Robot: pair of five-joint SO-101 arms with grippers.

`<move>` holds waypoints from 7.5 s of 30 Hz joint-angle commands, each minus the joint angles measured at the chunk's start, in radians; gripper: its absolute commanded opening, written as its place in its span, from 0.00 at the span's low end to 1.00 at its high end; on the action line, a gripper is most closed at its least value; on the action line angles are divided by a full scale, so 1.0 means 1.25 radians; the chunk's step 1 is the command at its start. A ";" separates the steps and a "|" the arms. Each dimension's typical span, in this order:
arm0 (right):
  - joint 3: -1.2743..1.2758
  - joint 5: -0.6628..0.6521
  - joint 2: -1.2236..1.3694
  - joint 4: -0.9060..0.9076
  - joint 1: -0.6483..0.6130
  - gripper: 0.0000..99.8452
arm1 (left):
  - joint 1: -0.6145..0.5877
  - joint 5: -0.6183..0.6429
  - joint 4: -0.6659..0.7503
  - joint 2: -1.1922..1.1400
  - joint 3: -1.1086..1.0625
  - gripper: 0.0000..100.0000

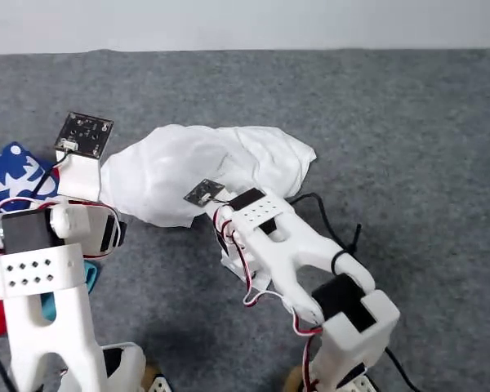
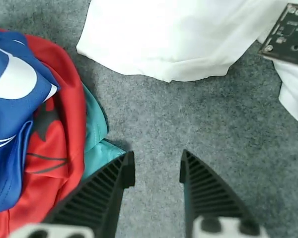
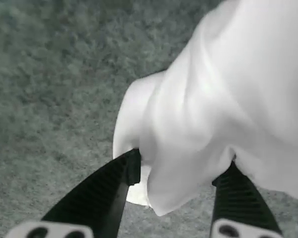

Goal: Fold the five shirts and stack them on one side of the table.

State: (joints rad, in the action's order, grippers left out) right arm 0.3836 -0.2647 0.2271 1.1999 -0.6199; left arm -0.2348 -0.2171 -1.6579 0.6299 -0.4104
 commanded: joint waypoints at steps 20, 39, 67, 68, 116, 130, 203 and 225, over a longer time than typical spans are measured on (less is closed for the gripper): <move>-0.335 0.002 -0.157 0.320 0.244 0.01 | 0.005 0.007 0.055 0.009 0.004 0.16; -0.519 0.002 -0.414 0.339 0.460 0.01 | 0.211 0.007 0.287 0.000 -0.169 0.20; -0.883 0.002 -0.474 0.185 0.316 0.01 | -0.122 0.009 0.195 0.010 0.088 0.20; -0.883 0.002 -0.474 0.148 0.294 0.01 | -0.151 0.009 0.187 0.010 0.118 0.20; -1.069 0.009 0.321 0.435 0.226 0.25 | -0.384 0.002 0.185 0.009 0.129 0.20; -1.067 0.007 0.441 0.465 0.217 0.25 | -0.358 0.001 0.243 0.009 0.069 0.20; -0.852 -0.106 0.160 0.456 0.327 0.01 | 0.042 -0.115 0.344 -0.238 -0.132 0.20; -0.854 -0.099 0.249 0.373 0.354 0.01 | -0.120 -0.459 0.184 -0.496 -0.040 0.24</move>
State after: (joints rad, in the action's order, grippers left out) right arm -0.6782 -0.3859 0.5508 1.6755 -0.1811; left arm -0.3943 -0.7756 -1.4446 0.0176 -0.4442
